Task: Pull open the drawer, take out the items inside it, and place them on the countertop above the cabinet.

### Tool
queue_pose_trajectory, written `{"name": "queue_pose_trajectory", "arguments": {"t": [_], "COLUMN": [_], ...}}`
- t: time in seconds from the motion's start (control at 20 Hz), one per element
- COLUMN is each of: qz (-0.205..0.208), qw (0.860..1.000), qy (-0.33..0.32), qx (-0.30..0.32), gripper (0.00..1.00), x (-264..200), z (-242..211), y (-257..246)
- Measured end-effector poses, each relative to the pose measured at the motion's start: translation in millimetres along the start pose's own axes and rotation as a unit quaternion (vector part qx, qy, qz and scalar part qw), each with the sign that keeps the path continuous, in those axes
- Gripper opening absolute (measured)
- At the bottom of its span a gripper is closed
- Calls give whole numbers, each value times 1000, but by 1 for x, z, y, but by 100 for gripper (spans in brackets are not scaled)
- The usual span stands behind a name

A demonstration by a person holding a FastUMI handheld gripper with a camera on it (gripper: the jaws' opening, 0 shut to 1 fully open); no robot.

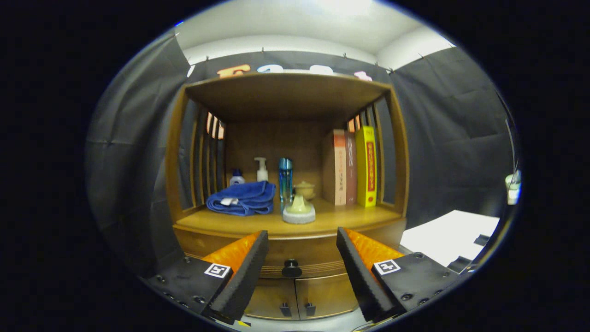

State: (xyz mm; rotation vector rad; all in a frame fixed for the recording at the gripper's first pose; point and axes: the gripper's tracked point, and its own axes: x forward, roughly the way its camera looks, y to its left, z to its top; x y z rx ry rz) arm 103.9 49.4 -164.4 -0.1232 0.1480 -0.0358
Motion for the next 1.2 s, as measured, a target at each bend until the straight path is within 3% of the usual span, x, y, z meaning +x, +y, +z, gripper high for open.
{"name": "queue_pose_trajectory", "arguments": {"t": [0.3,0.75,1.2], "qz": [59,63,68], "qw": [997,998,997], "qy": [40,-6,-28], "qx": [1,1,1], "gripper": [97,97,97], "x": [-70,-122,-131], "z": [53,119,151], "y": [20,22,15]}}
